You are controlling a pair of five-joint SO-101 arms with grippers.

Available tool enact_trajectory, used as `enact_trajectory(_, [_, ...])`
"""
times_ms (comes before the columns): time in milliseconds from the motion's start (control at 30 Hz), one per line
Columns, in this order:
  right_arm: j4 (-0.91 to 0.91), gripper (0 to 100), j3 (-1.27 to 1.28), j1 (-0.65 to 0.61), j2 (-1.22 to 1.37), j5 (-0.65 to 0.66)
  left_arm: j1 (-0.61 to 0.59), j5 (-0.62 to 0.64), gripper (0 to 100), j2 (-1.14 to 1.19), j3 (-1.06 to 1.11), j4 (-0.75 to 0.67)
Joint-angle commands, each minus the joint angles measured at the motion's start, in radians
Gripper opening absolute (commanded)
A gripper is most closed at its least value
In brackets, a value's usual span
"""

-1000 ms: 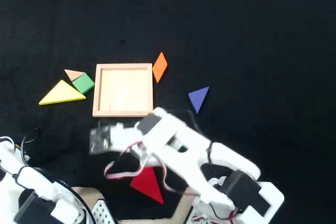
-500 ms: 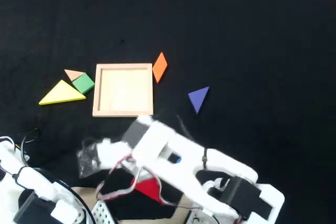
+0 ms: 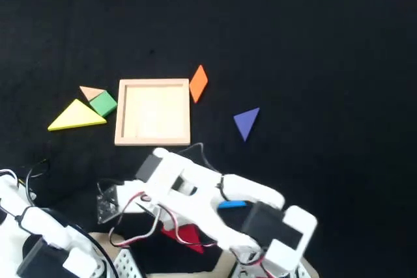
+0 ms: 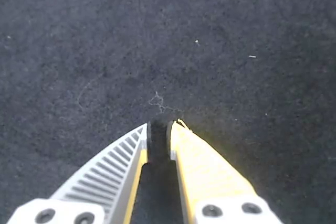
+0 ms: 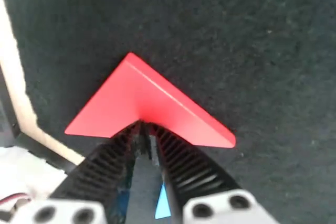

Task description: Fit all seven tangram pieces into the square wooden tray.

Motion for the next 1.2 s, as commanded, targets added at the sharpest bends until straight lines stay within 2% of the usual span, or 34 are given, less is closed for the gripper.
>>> enact_trajectory(0, [-0.003,1.1,-0.076,-0.009,0.058,-0.009,0.004,-0.009,9,-0.015,-0.002,0.005])
enact_trajectory(200, [0.063,1.1,-0.156,0.028,0.058,-0.008,0.002,-0.009,9,-0.015,-0.002,0.005])
enact_trajectory(567, [0.057,1.1,-0.321,0.367,0.065,0.106,0.002,-0.009,9,-0.015,-0.002,0.005])
enact_trajectory(700, [0.061,1.1,-0.367,0.433,0.059,0.101,0.002,-0.009,9,-0.015,-0.002,0.005])
enact_trajectory(800, [0.118,1.1,-0.375,0.39,0.013,0.046,0.002,-0.008,9,-0.015,-0.002,0.005])
enact_trajectory(933, [0.227,1.1,-0.329,0.203,-0.125,0.041,0.002,-0.006,9,-0.015,-0.002,0.005])
enact_trajectory(1033, [0.209,1.1,-0.249,0.091,-0.189,0.041,-0.004,-0.006,9,-0.017,-0.004,0.005])
enact_trajectory(1167, [0.152,1.1,-0.168,0.005,-0.18,0.014,-0.054,-0.002,9,-0.017,-0.01,0.005])
